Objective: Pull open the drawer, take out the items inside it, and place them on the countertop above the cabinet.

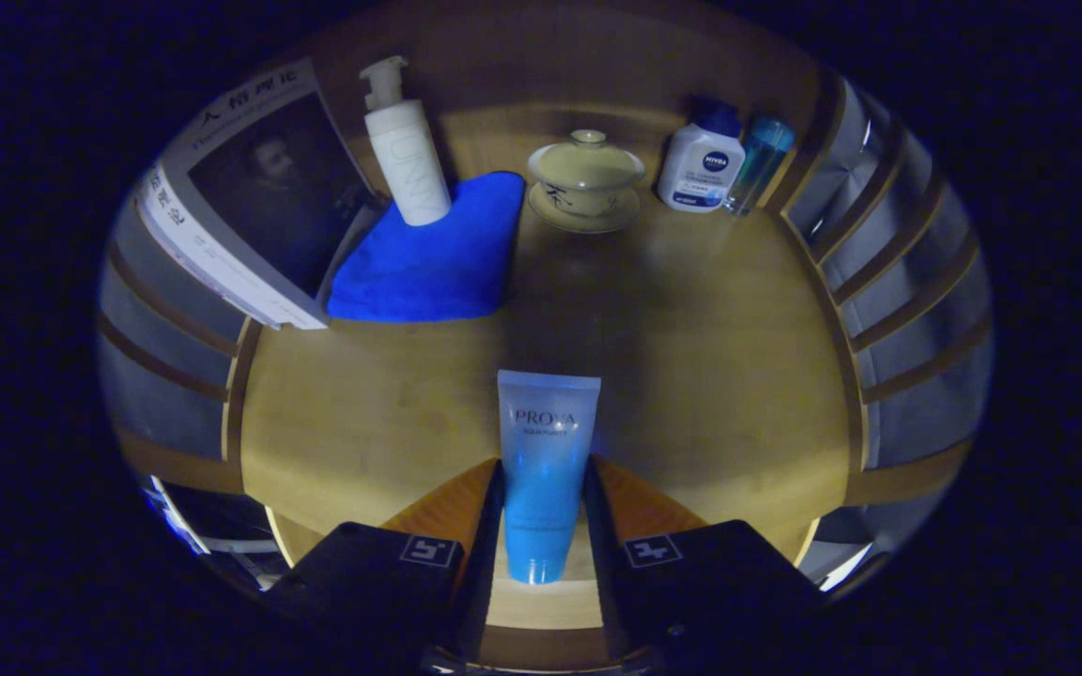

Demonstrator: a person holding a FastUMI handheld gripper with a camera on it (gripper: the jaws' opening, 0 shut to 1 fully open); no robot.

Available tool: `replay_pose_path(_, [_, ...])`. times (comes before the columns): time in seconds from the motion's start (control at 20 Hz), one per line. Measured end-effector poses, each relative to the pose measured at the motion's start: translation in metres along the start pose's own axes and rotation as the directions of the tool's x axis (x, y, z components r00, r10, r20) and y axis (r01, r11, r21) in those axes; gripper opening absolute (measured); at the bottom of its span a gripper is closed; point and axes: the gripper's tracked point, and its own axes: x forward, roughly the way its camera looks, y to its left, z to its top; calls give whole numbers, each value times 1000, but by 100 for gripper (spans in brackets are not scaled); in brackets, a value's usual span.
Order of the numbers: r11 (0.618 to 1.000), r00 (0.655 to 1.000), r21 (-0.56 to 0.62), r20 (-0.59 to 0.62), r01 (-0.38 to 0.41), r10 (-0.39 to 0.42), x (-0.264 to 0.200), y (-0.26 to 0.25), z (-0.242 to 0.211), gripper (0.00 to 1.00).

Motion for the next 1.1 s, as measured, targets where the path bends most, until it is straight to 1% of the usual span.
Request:
replay_pose_path(0.15, [1000, 1000, -8, 15, 19, -19, 4, -4, 5, 55])
replay_pose_path(0.35, [1000, 999, -7, 43, 20, -20, -1, -2, 8, 59])
replay_pose_path(0.5, [999, 997, 3, 65, 36, -36, -9, -5, 10, 62])
replay_pose_path(0.7, [1000, 996, 19, 84, 6, -7, -23, -1, 4, 63])
replay_pose_path(0.85, [999, 994, 24, 107, -28, 26, -37, 5, -9, 63])
replay_pose_path(0.95, [999, 990, 6, 139, -34, 33, -47, 6, -21, 62])
replay_pose_path(1.05, [999, 982, 19, 182, -44, 40, -60, 8, -35, 62])
replay_pose_path(1.1, [997, 977, 25, 203, -70, 64, -69, 13, -43, 62])
